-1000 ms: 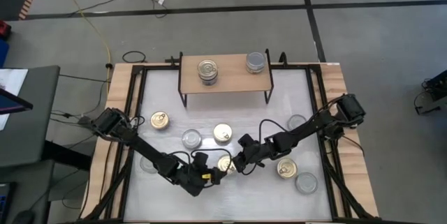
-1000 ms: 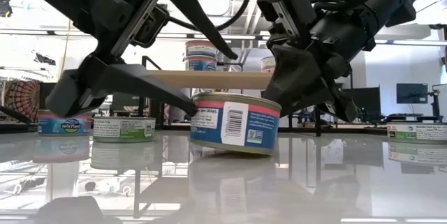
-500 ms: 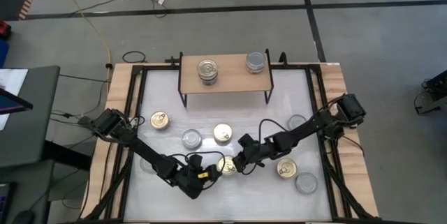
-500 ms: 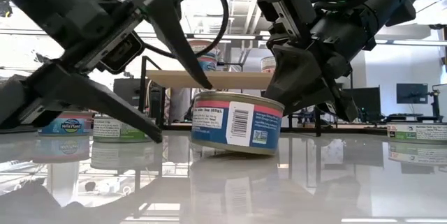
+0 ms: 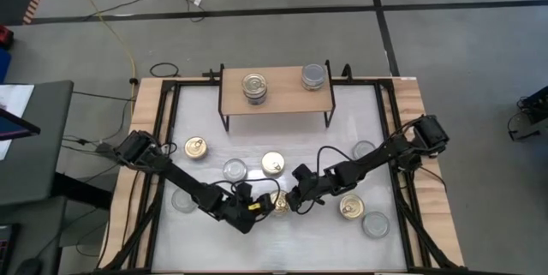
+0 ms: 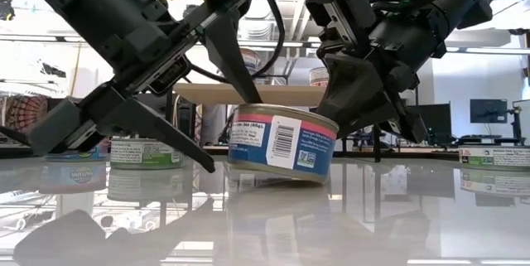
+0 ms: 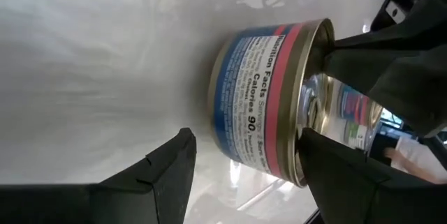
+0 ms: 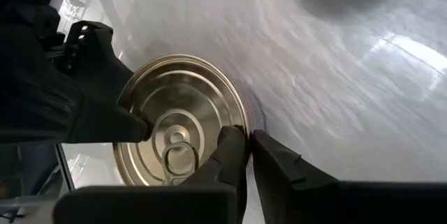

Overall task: Stack canned seafood by type on shelf
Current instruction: Put the blue and pink tuna can on the shelf

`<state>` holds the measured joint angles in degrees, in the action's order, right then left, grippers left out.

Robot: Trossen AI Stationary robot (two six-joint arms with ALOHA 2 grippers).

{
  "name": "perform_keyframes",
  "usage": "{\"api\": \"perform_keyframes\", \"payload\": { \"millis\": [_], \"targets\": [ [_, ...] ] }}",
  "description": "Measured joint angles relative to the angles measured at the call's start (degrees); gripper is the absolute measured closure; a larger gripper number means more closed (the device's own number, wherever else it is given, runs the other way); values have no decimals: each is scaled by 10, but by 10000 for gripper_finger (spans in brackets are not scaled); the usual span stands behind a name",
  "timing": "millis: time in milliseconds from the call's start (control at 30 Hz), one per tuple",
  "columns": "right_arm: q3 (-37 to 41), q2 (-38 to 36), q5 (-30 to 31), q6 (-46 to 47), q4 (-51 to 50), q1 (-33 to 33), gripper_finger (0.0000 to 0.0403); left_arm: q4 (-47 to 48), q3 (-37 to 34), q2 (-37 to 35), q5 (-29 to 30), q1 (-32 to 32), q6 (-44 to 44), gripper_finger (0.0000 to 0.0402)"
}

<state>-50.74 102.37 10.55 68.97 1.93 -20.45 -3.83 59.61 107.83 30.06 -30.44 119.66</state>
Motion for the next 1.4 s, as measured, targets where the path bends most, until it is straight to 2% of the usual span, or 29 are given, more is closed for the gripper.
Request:
{"api": "perform_keyframes", "payload": {
  "millis": [333,533,600,733,800,933,1233,1400],
  "targets": [
    [1,0,-2,0,-2,0,350,-48,-1,1,2,26,-77,162],
    [1,4,-12,1,-9,0,350,-53,0,1,10,28,-74,162],
    [7,5,-13,2,-29,-2,350,-53,0,1,-6,28,-73,162],
    [6,4,-10,11,-37,-1,350,-62,0,1,-76,24,-64,162],
    [5,4,-9,11,-34,-2,350,-58,-1,1,-72,18,-63,162],
    [5,-12,-6,-9,-45,-2,350,-63,0,1,-27,9,-55,162],
    [4,-131,38,-62,-206,7,350,-89,0,1,-1,6,-112,162],
    [4,-186,23,-121,-305,1,350,-105,0,1,-10,9,-166,162]
  ]
}}
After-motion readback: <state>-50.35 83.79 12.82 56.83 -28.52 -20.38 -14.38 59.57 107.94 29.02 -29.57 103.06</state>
